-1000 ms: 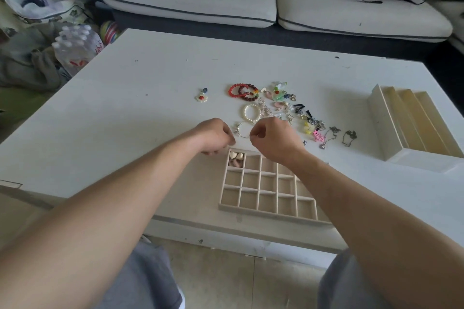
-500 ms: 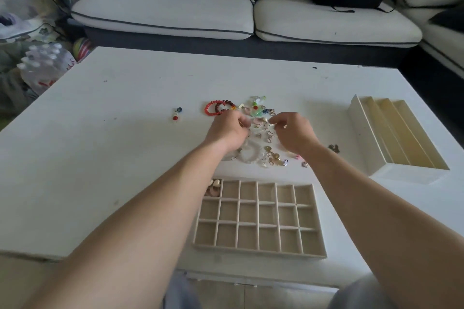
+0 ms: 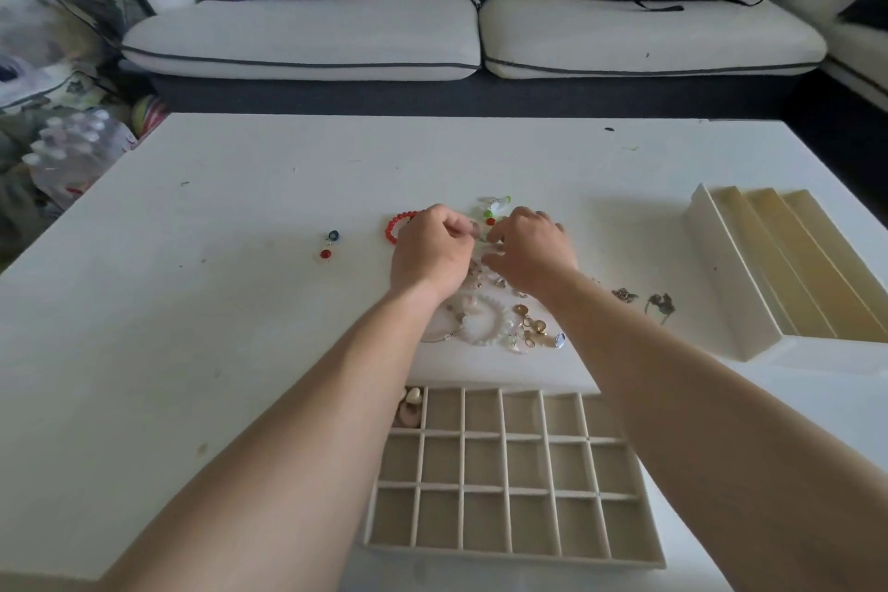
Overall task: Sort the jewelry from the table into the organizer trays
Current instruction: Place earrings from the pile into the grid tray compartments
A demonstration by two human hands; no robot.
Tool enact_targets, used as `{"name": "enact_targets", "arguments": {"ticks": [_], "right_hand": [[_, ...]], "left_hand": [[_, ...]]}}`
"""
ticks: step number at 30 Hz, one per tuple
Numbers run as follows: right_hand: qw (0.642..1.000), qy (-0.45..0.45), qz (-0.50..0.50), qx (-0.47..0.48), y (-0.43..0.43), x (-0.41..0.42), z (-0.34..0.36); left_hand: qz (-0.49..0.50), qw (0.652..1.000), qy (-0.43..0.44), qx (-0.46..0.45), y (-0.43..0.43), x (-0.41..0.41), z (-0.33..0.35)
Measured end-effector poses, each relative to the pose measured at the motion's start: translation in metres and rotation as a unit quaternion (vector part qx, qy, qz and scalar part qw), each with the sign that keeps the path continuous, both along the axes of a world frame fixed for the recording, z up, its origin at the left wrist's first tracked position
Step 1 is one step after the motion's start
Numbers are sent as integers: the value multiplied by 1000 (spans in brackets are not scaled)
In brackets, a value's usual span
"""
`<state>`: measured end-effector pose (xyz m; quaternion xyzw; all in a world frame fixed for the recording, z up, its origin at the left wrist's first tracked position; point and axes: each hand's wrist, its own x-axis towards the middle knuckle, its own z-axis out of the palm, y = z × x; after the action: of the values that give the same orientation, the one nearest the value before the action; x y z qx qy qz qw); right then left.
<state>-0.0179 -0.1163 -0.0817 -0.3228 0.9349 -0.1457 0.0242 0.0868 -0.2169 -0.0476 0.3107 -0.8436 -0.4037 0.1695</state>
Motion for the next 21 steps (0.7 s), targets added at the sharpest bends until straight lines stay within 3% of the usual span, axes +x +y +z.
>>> {"name": "enact_targets", "arguments": {"ticks": [12,17,21], "right_hand": [[999,24,-24,0,1,9,7],[985,-89,-44,-137,15,14,19],[931,-250,-66,-259,33,33,39]], "left_hand": [[-7,1000,-15,16,-5,20,7],[-28,999,-21,29,-6,30,14],[-77,991,-54,99,0,39,20]]}}
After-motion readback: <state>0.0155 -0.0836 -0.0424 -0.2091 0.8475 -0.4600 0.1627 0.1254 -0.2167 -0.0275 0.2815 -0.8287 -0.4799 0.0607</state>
